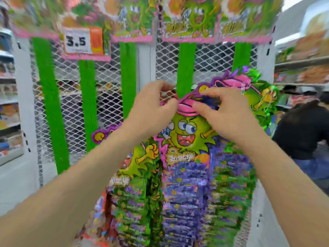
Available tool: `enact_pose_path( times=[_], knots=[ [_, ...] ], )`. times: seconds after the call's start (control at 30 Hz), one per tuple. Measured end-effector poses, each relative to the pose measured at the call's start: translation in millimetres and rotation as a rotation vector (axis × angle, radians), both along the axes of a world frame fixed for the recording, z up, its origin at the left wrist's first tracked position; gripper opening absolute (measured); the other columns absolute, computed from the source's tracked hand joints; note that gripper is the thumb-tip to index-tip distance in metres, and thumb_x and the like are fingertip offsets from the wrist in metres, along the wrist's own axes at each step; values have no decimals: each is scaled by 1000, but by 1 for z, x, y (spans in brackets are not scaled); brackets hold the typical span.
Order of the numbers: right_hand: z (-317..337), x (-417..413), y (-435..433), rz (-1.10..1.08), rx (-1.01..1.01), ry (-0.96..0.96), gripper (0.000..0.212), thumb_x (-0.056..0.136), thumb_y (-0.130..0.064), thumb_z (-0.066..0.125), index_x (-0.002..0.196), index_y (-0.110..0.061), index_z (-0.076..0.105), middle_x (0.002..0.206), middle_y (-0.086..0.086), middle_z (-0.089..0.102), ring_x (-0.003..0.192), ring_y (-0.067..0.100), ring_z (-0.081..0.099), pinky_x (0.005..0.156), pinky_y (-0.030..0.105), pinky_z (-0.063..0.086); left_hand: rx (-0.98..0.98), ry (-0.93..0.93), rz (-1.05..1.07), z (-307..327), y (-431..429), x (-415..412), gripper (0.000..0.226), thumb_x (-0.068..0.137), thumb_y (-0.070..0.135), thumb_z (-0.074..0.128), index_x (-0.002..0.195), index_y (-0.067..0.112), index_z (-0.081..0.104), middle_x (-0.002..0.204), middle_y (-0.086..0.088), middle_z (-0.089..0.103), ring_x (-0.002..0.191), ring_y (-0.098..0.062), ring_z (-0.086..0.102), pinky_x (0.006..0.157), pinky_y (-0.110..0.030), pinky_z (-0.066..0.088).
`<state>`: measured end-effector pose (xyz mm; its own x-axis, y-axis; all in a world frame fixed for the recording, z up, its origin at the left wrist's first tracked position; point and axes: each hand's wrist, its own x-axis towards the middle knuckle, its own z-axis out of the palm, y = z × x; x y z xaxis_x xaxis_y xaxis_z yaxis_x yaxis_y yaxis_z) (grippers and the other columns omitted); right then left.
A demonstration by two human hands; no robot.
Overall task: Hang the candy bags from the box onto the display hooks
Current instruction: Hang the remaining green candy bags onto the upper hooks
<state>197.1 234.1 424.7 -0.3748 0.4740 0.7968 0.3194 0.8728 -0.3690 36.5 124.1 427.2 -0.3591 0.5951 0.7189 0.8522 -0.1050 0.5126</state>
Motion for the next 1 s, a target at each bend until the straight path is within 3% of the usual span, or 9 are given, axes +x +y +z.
enact_pose_path(
  times=[0.07,0.17,0.23,0.33,0.5,0.6,0.7,0.93,1.0],
  knots=[
    [16,-9,19,20,9,7,29,86,-43,78,109,-25,81,92,-5,77,91,18,72,88,44,57,-50,-54,-29,20,16,2,53,81,28,56,133,17,64,125,1,69,118,-14,62,107,-26,45],
    [29,-24,35,0,-17,105,41,78,-53,76,108,-26,79,95,-2,78,90,19,74,86,44,59,-39,-178,-28,37,35,-3,68,64,21,40,127,16,65,112,2,69,114,-22,65,105,-43,53],
    [34,-32,40,19,-46,178,40,74,-55,74,104,-29,77,93,-6,78,90,18,74,87,48,59,-67,-235,5,46,40,-4,59,68,22,42,119,18,71,109,0,72,108,-23,66,96,-38,56],
    [38,-42,41,50,-97,220,32,76,-56,67,104,-40,69,93,-16,72,85,14,66,91,57,56,-117,-317,2,54,37,0,9,90,19,55,89,13,62,81,-1,61,74,-20,54,66,-29,40],
    [37,-50,41,94,-178,290,24,80,-44,67,103,-41,60,94,-22,66,88,12,65,98,61,49,-173,-456,-99,57,33,-4,28,98,34,66,76,23,52,53,9,48,48,-10,46,41,-16,32],
    [37,-51,36,110,-205,310,16,82,-41,66,93,-46,55,101,-24,67,95,14,67,102,61,47,-208,-435,-132,56,39,-7,18,102,45,65,96,29,70,86,17,71,75,0,62,70,-12,44],
    [39,-51,33,122,-208,329,15,81,-43,64,92,-45,55,96,-21,66,88,15,63,101,63,48,-236,-453,-158,56,42,-9,48,101,53,64,139,24,65,136,4,62,124,-18,54,100,-31,34],
    [40,-50,25,124,-171,409,20,83,-35,67,91,-43,51,91,-20,63,84,13,63,97,63,49,-223,-507,-192,59,38,-3,64,94,62,67,142,19,63,136,7,61,127,-20,57,112,-37,39],
    [38,-49,25,105,-148,433,20,87,-32,69,96,-40,52,93,-18,64,82,13,64,93,57,52,-227,-579,-254,57,41,-3,56,97,56,67,131,12,66,126,-10,75,112,-30,74,102,-48,56]
  ],
)
